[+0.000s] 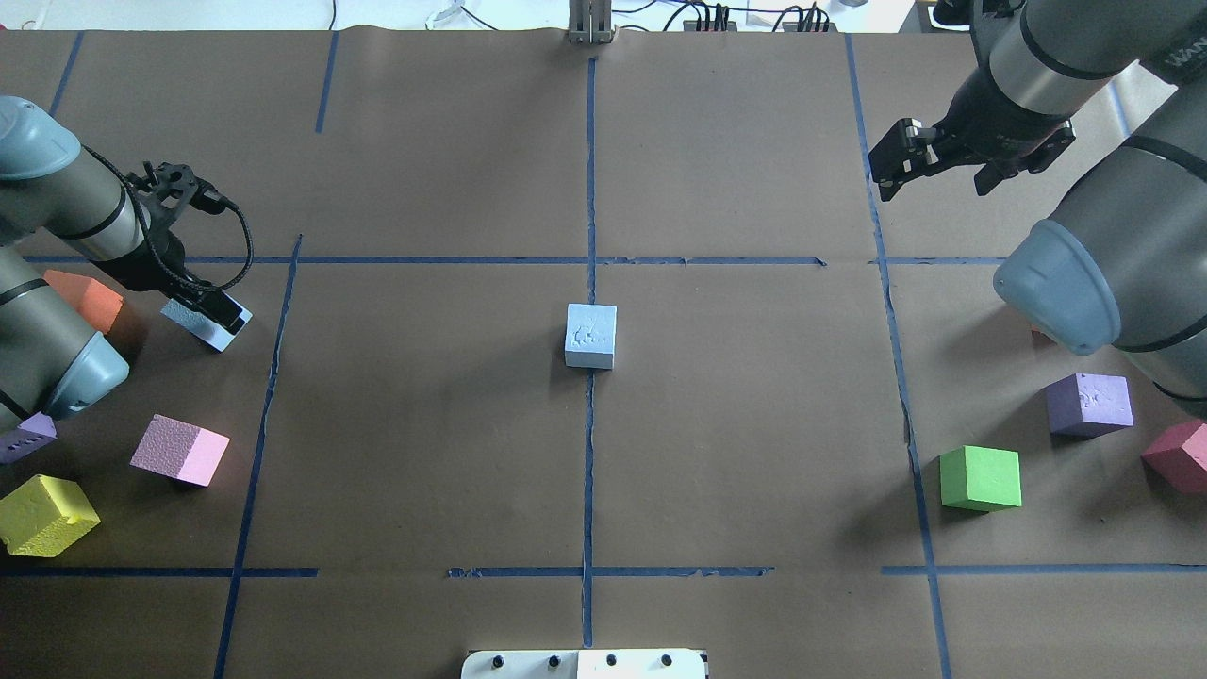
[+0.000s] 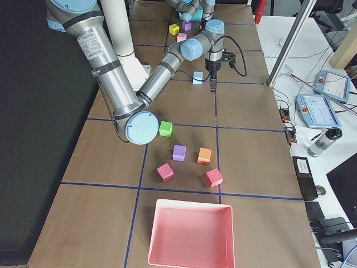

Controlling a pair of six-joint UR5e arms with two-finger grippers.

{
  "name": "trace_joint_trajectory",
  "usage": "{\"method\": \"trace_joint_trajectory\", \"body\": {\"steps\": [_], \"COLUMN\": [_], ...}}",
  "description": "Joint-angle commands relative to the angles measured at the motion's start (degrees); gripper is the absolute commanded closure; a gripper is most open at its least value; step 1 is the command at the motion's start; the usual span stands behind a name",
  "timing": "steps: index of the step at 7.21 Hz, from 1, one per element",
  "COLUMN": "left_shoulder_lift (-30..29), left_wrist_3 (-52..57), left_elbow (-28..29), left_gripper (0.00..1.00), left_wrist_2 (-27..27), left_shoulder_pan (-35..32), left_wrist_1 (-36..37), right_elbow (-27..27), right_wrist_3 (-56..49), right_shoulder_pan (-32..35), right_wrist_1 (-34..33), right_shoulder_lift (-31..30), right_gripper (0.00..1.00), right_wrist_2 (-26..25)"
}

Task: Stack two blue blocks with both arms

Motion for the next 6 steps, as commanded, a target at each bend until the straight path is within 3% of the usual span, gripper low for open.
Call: {"method": "trace_joint_trajectory", "body": {"steps": [1, 3, 4, 5, 6], "left_shoulder_lift": [0.3, 0.8, 0.7, 0.7, 0.8], "left_wrist_3": [0.0, 0.0, -0.6, -2.3, -2.7], "left_elbow": [0.3, 0.3, 0.0, -0.7, -2.1], "left_gripper": [0.00, 0.01, 0.21, 0.63, 0.88], "left_wrist_2": [0.3, 1.3, 3.4, 3.6, 3.4], "left_shoulder_pan": [0.2, 0.2, 0.1, 0.0, -0.2], "left_wrist_1": [0.1, 0.1, 0.3, 0.3, 0.6], "right_elbow": [0.0, 0.0, 0.0, 0.0, 0.1], "right_wrist_3": [-2.1, -2.7, -2.7, -2.7, -2.7], "right_shoulder_pan": [1.1, 1.3, 1.4, 1.6, 1.9], "right_wrist_1": [-0.9, -0.9, -0.9, -0.9, -0.9], "right_shoulder_lift": [-0.3, -0.7, -0.7, -0.7, -0.7], "right_gripper": [0.00, 0.00, 0.00, 0.00, 0.00], "right_wrist_2": [0.1, 0.1, 0.1, 0.1, 0.1]}}
